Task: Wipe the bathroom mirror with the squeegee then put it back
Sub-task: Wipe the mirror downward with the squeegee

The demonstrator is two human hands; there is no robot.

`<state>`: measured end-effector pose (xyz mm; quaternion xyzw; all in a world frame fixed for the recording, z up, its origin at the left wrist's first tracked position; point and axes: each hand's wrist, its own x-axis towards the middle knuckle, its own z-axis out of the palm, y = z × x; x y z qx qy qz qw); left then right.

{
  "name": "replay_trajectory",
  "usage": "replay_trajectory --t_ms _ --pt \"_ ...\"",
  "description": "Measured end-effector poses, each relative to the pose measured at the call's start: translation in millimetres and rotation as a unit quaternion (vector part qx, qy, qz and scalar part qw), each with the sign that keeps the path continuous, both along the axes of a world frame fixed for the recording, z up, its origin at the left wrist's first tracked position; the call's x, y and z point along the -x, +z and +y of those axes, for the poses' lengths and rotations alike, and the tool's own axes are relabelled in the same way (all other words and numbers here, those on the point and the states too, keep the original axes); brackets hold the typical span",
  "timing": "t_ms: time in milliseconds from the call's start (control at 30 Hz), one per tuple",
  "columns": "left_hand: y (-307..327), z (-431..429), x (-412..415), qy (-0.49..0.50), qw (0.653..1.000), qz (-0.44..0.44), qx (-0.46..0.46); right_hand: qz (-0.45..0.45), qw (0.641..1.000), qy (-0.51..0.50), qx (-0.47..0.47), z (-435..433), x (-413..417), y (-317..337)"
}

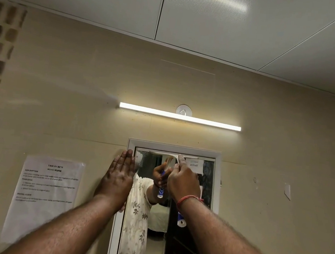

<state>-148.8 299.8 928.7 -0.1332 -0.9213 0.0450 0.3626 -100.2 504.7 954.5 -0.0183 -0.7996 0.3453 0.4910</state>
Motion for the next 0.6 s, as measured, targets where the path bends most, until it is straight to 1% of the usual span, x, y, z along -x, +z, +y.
replay_trajectory --t_ms 300,467,600 --pt "-4 2 -5 0.000 1.000 -0.010 0.003 0.004 1.000 0.004 -0.007 3 -1 -5" --pt "-7 2 -4 -0.005 1.000 -0.015 0.003 -0.012 1.000 0.018 0.003 3 -3 -18" --pt "-11 3 -2 -0.008 1.000 -0.011 0.002 -0.010 1.000 0.003 -0.011 5 -1 -22"
